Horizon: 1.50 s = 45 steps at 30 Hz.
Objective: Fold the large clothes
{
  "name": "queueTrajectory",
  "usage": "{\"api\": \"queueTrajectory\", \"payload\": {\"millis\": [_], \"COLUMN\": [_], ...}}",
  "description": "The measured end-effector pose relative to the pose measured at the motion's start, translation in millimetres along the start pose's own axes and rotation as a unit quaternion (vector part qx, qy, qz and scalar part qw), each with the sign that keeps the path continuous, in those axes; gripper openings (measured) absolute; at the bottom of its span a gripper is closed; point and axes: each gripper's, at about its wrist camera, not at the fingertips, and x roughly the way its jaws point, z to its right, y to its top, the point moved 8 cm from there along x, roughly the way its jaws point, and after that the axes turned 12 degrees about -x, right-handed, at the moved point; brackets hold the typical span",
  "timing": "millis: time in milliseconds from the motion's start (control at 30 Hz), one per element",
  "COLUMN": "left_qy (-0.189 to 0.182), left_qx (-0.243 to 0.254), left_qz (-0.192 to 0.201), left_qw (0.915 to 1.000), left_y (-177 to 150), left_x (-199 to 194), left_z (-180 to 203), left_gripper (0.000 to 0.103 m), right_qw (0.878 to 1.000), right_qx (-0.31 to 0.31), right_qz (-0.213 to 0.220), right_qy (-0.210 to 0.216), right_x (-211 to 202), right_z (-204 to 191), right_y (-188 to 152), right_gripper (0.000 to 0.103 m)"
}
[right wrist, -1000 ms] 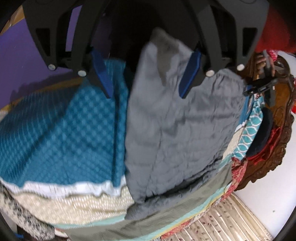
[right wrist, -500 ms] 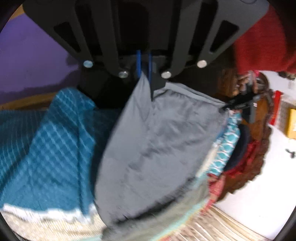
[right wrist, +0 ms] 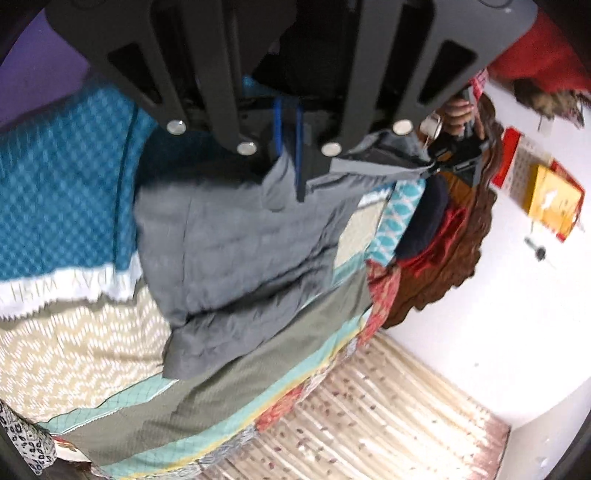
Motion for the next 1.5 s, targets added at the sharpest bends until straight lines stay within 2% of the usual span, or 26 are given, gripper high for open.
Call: {"api": "queueTrajectory", "payload": {"millis": [100, 200, 300, 367, 467, 567, 600, 633, 667, 700, 733, 800, 833, 900, 967, 1033, 1067, 1133, 1200, 1267, 1300, 1333, 1367, 1433, 1500], "left_qy": [0.002, 0.033, 0.092, 0.126, 0.191, 0.256, 0.268, 0.279, 0.286, 0.291, 0.296, 0.305, 0.305, 0.296, 0.287, 0.288, 0.290, 0.301, 0.303, 0.310, 0.316, 0.328, 0.349, 0.373, 0.369], "left_qx": [-0.010, -0.015, -0.015, -0.008, 0.010, 0.039, 0.048, 0.061, 0.077, 0.092, 0.107, 0.132, 0.136, 0.144, 0.152, 0.163, 0.167, 0.179, 0.187, 0.195, 0.196, 0.196, 0.197, 0.192, 0.174], "left_qz": [-0.001, 0.007, 0.013, 0.012, 0.011, 0.000, -0.004, -0.005, 0.000, 0.005, 0.009, 0.016, 0.019, 0.031, 0.043, 0.053, 0.054, 0.055, 0.062, 0.075, 0.077, 0.072, 0.057, 0.026, 0.026], "left_qw": [0.9999, 0.9993, 0.9956, 0.9919, 0.9816, 0.9659, 0.9622, 0.9584, 0.9551, 0.9523, 0.9492, 0.9429, 0.9425, 0.9439, 0.9448, 0.9421, 0.9407, 0.9351, 0.9323, 0.9277, 0.9253, 0.9213, 0.9143, 0.9074, 0.9125], "left_y": [31.3, 69.8, 106.2, 125.2, 151.5, 159.2, 159.3, 157.8, 155.9, 154.2, 151.4, 144.3, 141.2, 134.7, 128.5, 123.7, 122.4, 118.4, 118.3, 120.7, 123.1, 125.5, 125.9, 126.6, 126.7], "left_x": [21.6, 54.2, 93.1, 118.6, 165.0, 199.4, 206.3, 212.1, 214.2, 214.6, 213.2, 207.4, 205.4, 191.4, 181.6, 175.2, 175.8, 176.2, 173.0, 164.9, 164.0, 167.1, 175.0, 192.0, 192.9], "left_z": [6.2, 9.0, 5.9, 0.5, -13.3, -35.3, -40.2, -44.0, -44.2, -42.4, -41.0, -35.4, -32.7, -25.5, -18.7, -12.8, -8.7, -3.1, 4.9, 4.7, 0.8, -5.7, -18.7, -45.6, -54.3], "left_gripper": [0.026, 0.026, 0.027, 0.032, 0.035, 0.035, 0.035, 0.035, 0.035, 0.035, 0.035, 0.035, 0.036, 0.039, 0.044, 0.052, 0.053, 0.053, 0.054, 0.054, 0.054, 0.054, 0.054, 0.054, 0.054], "right_qw": [1.000, 0.999, 0.997, 0.994, 0.988, 0.982, 0.980, 0.978, 0.973, 0.967, 0.963, 0.956, 0.960, 0.978, 0.993, 0.994, 0.991, 0.983, 0.977, 0.968, 0.968, 0.973, 0.977, 0.981, 0.976], "right_qx": [0.024, 0.028, 0.048, 0.069, 0.121, 0.152, 0.173, 0.198, 0.229, 0.253, 0.264, 0.276, 0.255, 0.168, 0.036, -0.054, -0.099, -0.149, -0.170, -0.170, -0.154, -0.111, -0.089, -0.085, -0.110], "right_qz": [0.003, -0.012, -0.029, -0.033, -0.042, -0.045, -0.038, -0.026, -0.004, 0.026, 0.049, 0.100, 0.111, 0.105, 0.062, 0.011, -0.017, -0.055, -0.084, -0.107, -0.117, -0.125, -0.123, -0.107, -0.122], "right_qy": [-0.010, -0.036, -0.059, -0.079, -0.091, -0.102, -0.087, -0.065, -0.038, -0.017, -0.005, 0.004, -0.015, -0.059, -0.096, -0.095, -0.089, -0.092, -0.100, -0.149, -0.159, -0.160, -0.151, -0.136, -0.139], "right_x": [24.6, 57.5, 99.9, 124.3, 160.3, 182.2, 185.3, 185.8, 181.7, 172.7, 163.9, 139.8, 128.0, 121.7, 140.7, 176.0, 200.1, 236.2, 268.6, 285.0, 287.1, 288.9, 286.9, 283.6, 282.6], "right_z": [25.0, 50.4, 82.0, 106.5, 144.3, 168.1, 172.7, 175.3, 177.3, 177.9, 177.3, 173.1, 163.4, 133.8, 84.2, 42.5, 20.0, 0.1, -2.1, 19.3, 31.4, 50.8, 58.9, 64.1, 55.1], "right_y": [27.9, 57.0, 85.8, 98.8, 107.7, 104.2, 101.3, 99.3, 98.7, 100.1, 101.8, 106.2, 110.3, 120.5, 126.9, 122.8, 116.1, 103.6, 91.4, 77.2, 70.8, 61.6, 54.1, 48.7, 47.7], "right_gripper": [0.005, 0.005, 0.005, 0.006, 0.009, 0.019, 0.026, 0.039, 0.048, 0.064, 0.072, 0.072, 0.072, 0.072, 0.072, 0.068, 0.067, 0.063, 0.062, 0.062, 0.062, 0.062, 0.062, 0.062, 0.063]}}
